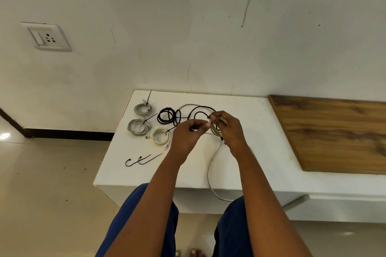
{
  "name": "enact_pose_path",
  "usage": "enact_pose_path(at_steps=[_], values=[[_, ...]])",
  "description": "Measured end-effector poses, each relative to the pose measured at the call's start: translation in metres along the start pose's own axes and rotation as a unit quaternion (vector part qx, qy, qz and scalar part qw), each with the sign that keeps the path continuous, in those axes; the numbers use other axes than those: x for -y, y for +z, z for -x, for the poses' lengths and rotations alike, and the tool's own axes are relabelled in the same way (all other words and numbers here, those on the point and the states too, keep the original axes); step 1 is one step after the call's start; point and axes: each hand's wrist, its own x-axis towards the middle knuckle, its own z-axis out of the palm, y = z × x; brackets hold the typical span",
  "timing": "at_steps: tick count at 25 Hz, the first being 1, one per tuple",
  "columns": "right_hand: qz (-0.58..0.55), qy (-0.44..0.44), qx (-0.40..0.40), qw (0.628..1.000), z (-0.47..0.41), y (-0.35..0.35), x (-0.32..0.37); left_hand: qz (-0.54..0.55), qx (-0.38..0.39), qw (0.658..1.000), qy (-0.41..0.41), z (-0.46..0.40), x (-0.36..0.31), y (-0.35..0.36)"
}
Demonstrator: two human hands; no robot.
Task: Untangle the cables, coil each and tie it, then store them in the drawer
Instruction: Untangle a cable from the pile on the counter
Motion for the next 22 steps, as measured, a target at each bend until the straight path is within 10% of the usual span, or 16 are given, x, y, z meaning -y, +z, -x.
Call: enact_pose_path(at_steps=[8, 22], values=[[-0.028, -0.011, 0.025, 0.999, 0.000, 0.006, 0.004, 0.188, 0.061, 0.961, -0.194, -0.005, -0.003, -0.006], [-0.131, 0.019, 0.062, 0.989, 0.006, 0.013, 0.011, 0.347, 0.054, 0.913, -0.208, -0.011, -0.006, -0.001]])
